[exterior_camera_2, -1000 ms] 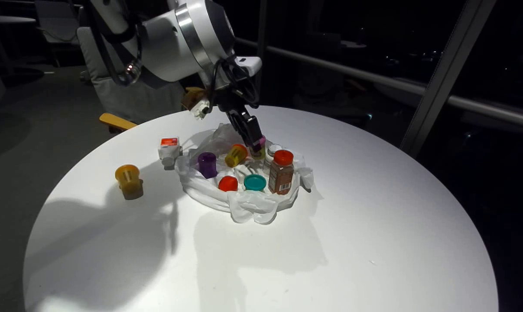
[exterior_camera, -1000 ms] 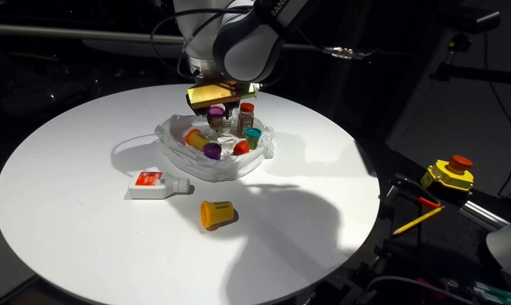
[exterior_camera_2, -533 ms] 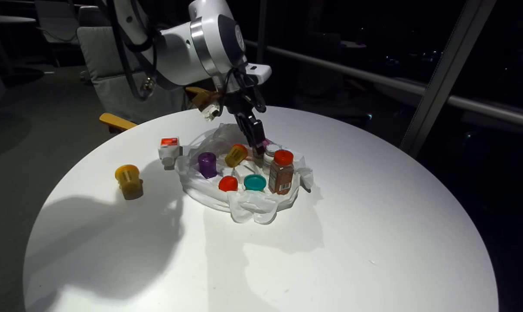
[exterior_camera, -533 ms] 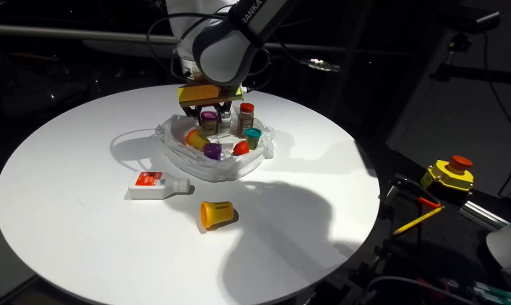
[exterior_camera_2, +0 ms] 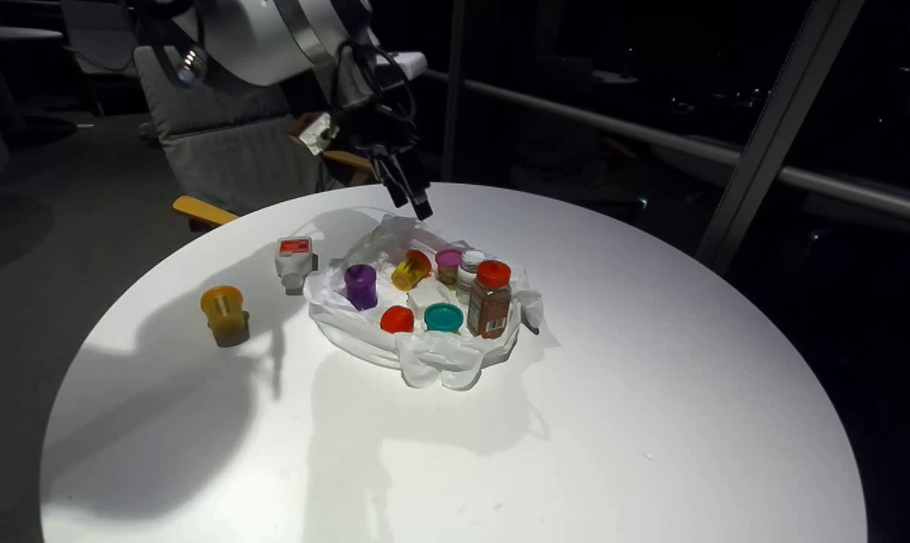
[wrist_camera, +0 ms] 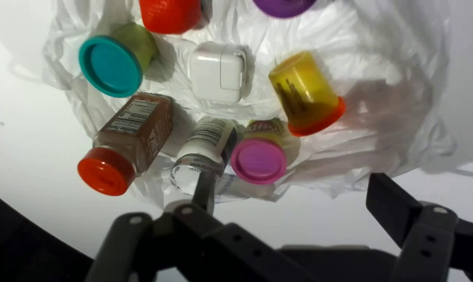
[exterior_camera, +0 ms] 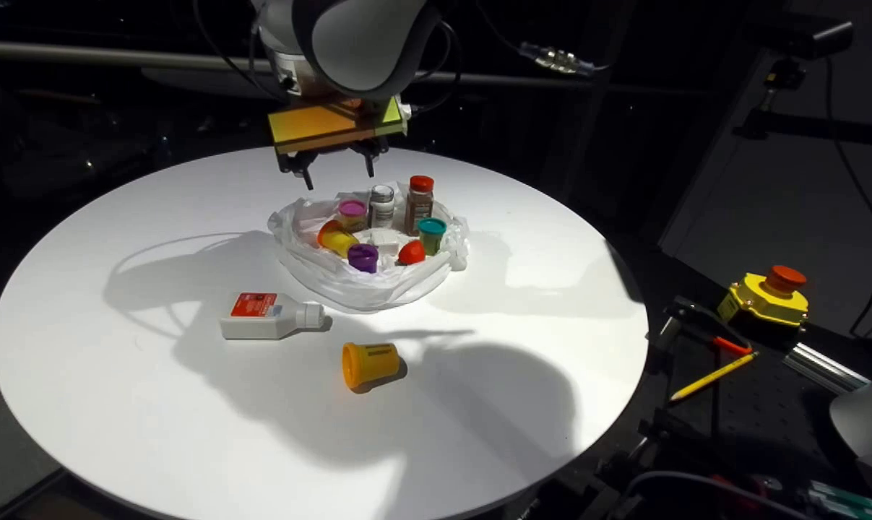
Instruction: Put all the objects on the table into the plastic bag.
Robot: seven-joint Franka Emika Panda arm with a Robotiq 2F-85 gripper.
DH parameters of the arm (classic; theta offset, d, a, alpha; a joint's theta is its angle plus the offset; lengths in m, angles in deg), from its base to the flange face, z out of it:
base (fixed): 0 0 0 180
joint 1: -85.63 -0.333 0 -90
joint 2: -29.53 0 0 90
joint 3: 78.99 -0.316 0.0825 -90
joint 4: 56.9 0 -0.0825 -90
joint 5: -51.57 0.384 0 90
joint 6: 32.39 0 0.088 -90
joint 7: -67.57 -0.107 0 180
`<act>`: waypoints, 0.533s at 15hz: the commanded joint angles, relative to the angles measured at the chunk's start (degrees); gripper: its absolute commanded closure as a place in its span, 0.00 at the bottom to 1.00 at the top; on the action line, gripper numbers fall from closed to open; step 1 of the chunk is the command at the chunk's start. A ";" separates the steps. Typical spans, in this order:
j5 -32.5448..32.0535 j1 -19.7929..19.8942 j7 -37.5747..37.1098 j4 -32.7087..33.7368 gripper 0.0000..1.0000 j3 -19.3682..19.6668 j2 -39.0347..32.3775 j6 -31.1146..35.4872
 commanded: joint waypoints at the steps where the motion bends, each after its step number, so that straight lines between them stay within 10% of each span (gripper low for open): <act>1: -3.31 -4.10 3.09 -11.79 0.00 -3.14 10.64 -2.63; 8: -3.65 -4.96 10.80 -29.68 0.00 -14.41 18.59 2.84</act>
